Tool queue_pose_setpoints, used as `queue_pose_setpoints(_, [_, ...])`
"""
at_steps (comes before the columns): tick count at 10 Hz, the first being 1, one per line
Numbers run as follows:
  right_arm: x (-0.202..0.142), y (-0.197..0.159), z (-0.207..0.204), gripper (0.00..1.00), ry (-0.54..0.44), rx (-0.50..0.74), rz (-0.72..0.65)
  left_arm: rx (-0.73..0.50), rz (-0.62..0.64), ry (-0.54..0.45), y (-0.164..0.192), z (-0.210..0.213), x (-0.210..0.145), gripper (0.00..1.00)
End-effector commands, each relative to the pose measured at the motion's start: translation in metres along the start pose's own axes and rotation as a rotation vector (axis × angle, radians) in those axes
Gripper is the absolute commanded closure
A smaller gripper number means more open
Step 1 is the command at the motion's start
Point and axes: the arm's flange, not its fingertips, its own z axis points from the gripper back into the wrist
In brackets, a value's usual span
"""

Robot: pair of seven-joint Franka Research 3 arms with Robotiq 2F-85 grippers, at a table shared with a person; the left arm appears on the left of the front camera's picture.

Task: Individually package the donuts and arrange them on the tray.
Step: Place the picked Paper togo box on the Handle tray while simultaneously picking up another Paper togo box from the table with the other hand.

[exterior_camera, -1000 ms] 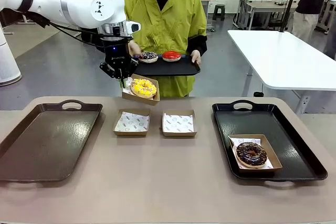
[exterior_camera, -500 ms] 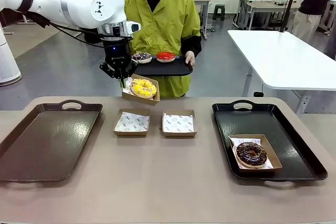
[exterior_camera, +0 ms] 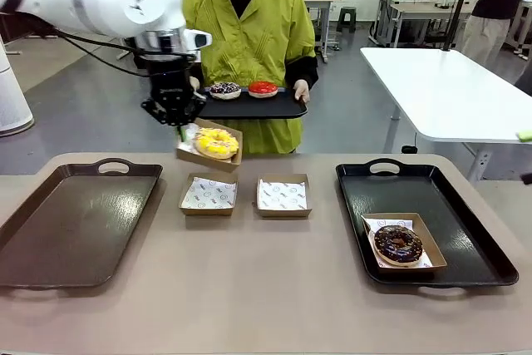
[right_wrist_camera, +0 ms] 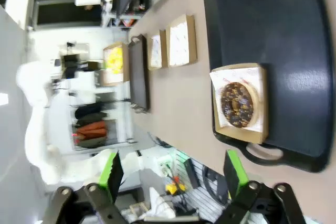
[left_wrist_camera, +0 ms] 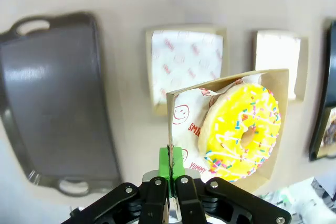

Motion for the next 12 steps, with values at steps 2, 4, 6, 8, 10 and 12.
queue_pose_setpoints(2, [0.036,0.085,-0.060,0.00,0.063,-0.215,-0.002,-0.017,-0.078,0.026,0.084,0.023,-0.073,0.99])
queue_pose_setpoints(4, [0.067,0.134,-0.112,0.00,0.040,-0.337,0.021,0.019,-0.112,0.036,0.125,0.019,-0.100,0.99])
queue_pose_setpoints(6, [0.076,0.161,-0.182,0.00,0.042,-0.483,0.070,0.060,-0.104,0.020,0.157,0.002,-0.129,0.99])
queue_pose_setpoints(8, [0.084,0.165,-0.233,0.00,0.060,-0.538,0.082,0.055,-0.078,0.022,0.183,-0.011,-0.137,0.99])
queue_pose_setpoints(10, [0.082,0.154,-0.270,0.00,0.072,-0.578,0.093,0.063,-0.041,0.010,0.203,-0.028,-0.144,0.99])
queue_pose_setpoints(12, [0.081,0.147,-0.267,0.00,0.082,-0.491,0.080,0.057,-0.001,-0.017,0.211,-0.032,-0.132,0.99])
